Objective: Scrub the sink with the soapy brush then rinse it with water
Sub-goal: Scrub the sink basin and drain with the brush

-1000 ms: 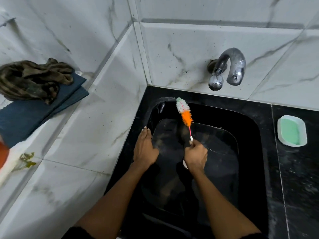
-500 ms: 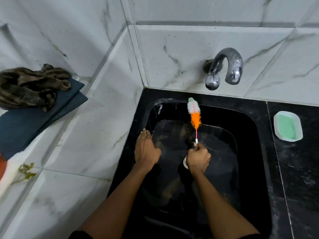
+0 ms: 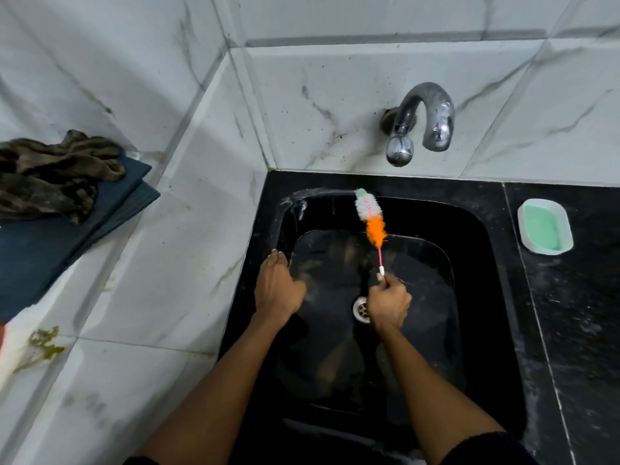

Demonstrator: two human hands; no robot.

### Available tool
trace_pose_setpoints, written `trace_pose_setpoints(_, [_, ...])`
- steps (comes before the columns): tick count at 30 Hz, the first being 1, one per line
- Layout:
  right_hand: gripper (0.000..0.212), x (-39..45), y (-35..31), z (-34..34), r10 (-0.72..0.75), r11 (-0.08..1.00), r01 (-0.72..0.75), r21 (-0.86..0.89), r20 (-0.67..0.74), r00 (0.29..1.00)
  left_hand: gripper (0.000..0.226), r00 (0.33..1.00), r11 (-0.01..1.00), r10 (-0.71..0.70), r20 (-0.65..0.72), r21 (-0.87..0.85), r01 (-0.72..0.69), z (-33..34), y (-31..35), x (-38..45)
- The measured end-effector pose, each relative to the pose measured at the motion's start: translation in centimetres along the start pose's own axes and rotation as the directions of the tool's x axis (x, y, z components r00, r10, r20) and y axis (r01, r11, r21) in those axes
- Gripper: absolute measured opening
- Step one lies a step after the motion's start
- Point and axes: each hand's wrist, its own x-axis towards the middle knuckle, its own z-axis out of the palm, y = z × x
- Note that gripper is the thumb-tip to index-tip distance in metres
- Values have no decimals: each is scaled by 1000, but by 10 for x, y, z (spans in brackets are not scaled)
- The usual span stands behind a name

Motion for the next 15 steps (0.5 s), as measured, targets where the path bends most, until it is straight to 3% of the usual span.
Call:
trace_pose_setpoints(3, [22, -3, 5, -7, -5, 1000, 5, -3, -57, 998, 74, 1000, 1000, 6, -2, -17, -6, 2, 3, 3])
trace_pose_setpoints(8, [22, -13, -6, -1, -177, 981, 185, -59, 121, 977, 78, 1000, 1000, 9, 20, -4, -9, 2, 7, 7])
trace_pose_setpoints(11, [20, -2, -11, -12, -260, 943, 282, -174, 140, 955, 79, 999, 1000, 19, 31, 9, -19, 1, 13, 12])
trace_pose_setpoints(13, [21, 7, -8, -29, -220, 957, 226, -182, 54, 974, 78, 999, 999, 26, 31, 17, -26, 0, 19, 18])
trace_pose_setpoints(15, [21, 16, 0, -46, -54, 996, 48, -74, -89, 995, 78, 999, 998, 46, 27, 30, -46, 1, 24, 24])
